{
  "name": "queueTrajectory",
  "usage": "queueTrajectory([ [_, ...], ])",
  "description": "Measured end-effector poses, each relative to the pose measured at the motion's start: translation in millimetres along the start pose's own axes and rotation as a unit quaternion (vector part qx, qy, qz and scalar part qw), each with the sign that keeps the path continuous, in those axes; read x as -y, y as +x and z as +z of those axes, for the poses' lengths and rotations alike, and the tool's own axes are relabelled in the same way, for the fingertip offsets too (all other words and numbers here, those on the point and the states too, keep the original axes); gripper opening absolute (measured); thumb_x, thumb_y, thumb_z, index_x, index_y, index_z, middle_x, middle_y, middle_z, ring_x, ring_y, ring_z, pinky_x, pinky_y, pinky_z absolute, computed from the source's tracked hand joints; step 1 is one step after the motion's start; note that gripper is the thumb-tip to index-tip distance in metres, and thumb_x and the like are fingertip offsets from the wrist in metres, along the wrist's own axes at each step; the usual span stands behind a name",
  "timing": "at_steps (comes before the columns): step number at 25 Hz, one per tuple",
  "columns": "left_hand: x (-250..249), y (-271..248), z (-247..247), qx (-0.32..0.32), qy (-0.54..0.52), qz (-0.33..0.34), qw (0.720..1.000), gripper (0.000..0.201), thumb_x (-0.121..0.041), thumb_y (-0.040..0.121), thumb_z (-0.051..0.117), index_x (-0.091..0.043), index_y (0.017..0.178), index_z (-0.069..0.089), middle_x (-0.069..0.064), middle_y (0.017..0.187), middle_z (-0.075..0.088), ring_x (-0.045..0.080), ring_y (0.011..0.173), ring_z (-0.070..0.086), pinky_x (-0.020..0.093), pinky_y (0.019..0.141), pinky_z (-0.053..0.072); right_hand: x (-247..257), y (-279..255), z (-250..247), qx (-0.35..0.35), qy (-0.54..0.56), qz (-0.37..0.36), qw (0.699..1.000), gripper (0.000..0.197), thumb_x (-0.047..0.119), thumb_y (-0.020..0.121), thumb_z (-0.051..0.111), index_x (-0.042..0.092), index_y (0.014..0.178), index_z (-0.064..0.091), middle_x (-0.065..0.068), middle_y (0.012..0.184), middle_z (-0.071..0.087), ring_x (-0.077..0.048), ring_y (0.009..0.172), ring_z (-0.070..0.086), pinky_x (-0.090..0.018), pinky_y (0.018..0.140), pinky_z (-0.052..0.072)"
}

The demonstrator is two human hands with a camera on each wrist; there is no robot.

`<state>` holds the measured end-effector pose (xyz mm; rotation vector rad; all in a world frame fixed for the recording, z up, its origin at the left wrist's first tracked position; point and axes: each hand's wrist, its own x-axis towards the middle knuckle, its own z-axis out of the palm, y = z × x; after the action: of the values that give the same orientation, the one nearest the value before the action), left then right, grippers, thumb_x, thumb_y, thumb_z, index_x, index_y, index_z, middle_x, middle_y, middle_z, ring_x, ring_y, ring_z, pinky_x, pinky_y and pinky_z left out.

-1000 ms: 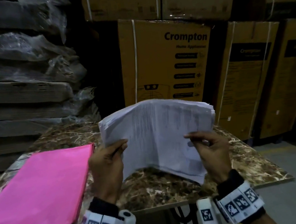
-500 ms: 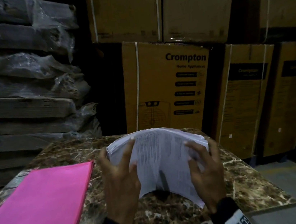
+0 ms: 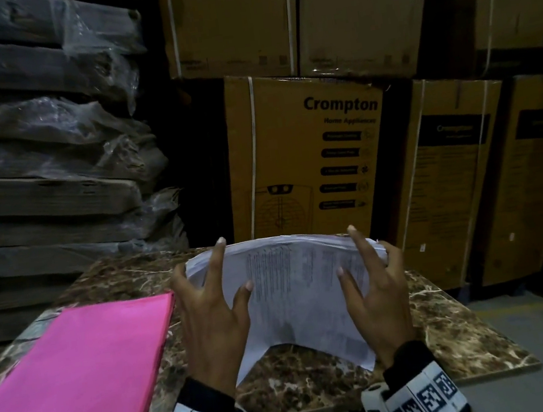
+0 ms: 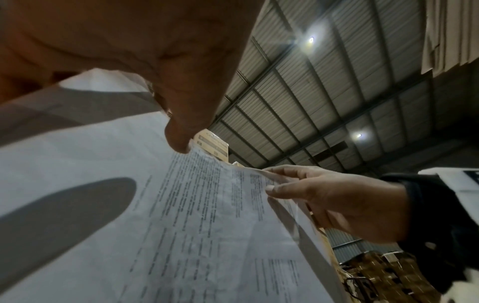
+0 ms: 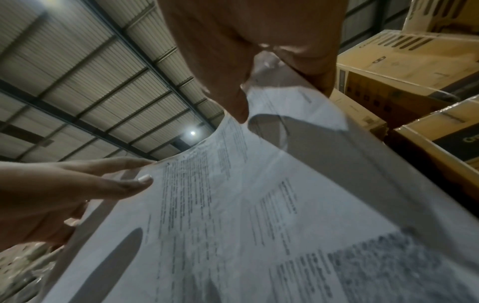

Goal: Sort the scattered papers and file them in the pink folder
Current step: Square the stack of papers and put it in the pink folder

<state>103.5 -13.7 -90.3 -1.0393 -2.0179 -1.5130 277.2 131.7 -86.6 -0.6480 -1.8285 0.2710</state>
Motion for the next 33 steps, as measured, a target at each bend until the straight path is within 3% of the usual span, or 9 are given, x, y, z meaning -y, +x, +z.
queueTrajectory([
  [5,6,5,-4,0.004,0.012,-0.015,1.000,0.066,-0.033,0.086,0.074,-0.038,0.144,0.045,0.019,0.141,0.033,0.042,0.121,0.051,0.041,0.082,0.053,3,5,-4,0.003,-0.007,0.007,1.000,0.041,0.029,0.096,0.061,0.035,0.136,0.052,0.001,0.127,0.035,-0.008,0.109,0.041,-0.023,0.089,0.043],
  [9,15,3,-6,0.032,-0.020,-0.008,0.999,0.087,-0.032,0.086,0.075,-0.050,0.153,0.022,0.009,0.142,0.028,0.037,0.124,0.049,0.035,0.081,0.050,6,4,-2,0.030,0.015,0.020,0.999,0.056,0.029,0.098,0.058,0.043,0.148,0.036,0.007,0.123,0.029,0.003,0.101,0.033,-0.003,0.083,0.034],
  [12,19,-5,-5,0.029,-0.053,0.017,0.998,0.097,-0.023,0.085,0.077,-0.055,0.152,0.015,0.006,0.142,0.027,0.031,0.128,0.044,0.041,0.088,0.052,1,-4,-1,0.041,0.067,-0.010,0.997,0.067,0.013,0.099,0.057,0.052,0.146,0.029,0.007,0.129,0.030,0.001,0.103,0.039,-0.007,0.081,0.039],
  [15,23,-12,-2,0.025,-0.084,0.049,0.995,0.085,-0.015,0.085,0.076,-0.055,0.144,0.030,0.004,0.139,0.027,0.013,0.124,0.034,0.036,0.097,0.045,-12,-12,1,0.036,0.110,-0.053,0.992,0.060,0.001,0.095,0.060,0.054,0.121,0.048,-0.001,0.134,0.039,0.001,0.120,0.045,-0.028,0.097,0.046],
  [19,30,-20,2,0.057,-0.083,0.068,0.993,0.034,-0.017,0.083,0.078,-0.039,0.105,0.066,0.000,0.129,0.033,0.010,0.122,0.035,0.027,0.094,0.045,-22,-13,1,0.091,0.227,0.019,0.969,0.034,0.002,0.086,0.071,0.035,0.086,0.076,0.003,0.123,0.062,-0.002,0.116,0.057,-0.026,0.088,0.056],
  [21,35,-22,1,0.060,-0.121,0.021,0.991,0.020,-0.016,0.080,0.082,-0.034,0.083,0.073,0.001,0.122,0.042,0.007,0.116,0.041,0.025,0.090,0.046,-27,-14,2,0.110,0.277,0.058,0.953,0.031,-0.001,0.083,0.074,0.030,0.082,0.080,0.013,0.100,0.075,-0.001,0.099,0.067,-0.027,0.084,0.058],
  [24,42,-22,-3,0.069,-0.193,-0.045,0.978,0.022,-0.015,0.077,0.084,-0.035,0.074,0.078,-0.005,0.112,0.063,0.001,0.105,0.055,0.029,0.087,0.051,-33,-15,5,0.108,0.280,0.082,0.950,0.027,-0.003,0.079,0.077,0.024,0.078,0.082,0.014,0.090,0.076,-0.002,0.091,0.069,-0.020,0.079,0.056],
  [28,49,-19,-9,0.091,-0.296,-0.151,0.939,0.020,-0.011,0.076,0.084,-0.031,0.077,0.082,-0.013,0.092,0.077,-0.005,0.093,0.064,0.039,0.087,0.054,-35,-14,11,0.095,0.273,0.100,0.952,0.033,-0.008,0.081,0.074,0.024,0.081,0.079,0.017,0.087,0.076,0.000,0.088,0.070,-0.011,0.076,0.052],
  [33,31,-15,-9,0.111,-0.242,-0.121,0.956,0.020,-0.012,0.080,0.082,-0.032,0.080,0.078,-0.036,0.083,0.069,-0.015,0.089,0.062,0.025,0.080,0.051,-34,-14,15,0.089,0.268,0.098,0.954,0.024,0.004,0.081,0.078,0.023,0.095,0.080,0.020,0.108,0.072,0.001,0.101,0.065,-0.019,0.079,0.056],
])
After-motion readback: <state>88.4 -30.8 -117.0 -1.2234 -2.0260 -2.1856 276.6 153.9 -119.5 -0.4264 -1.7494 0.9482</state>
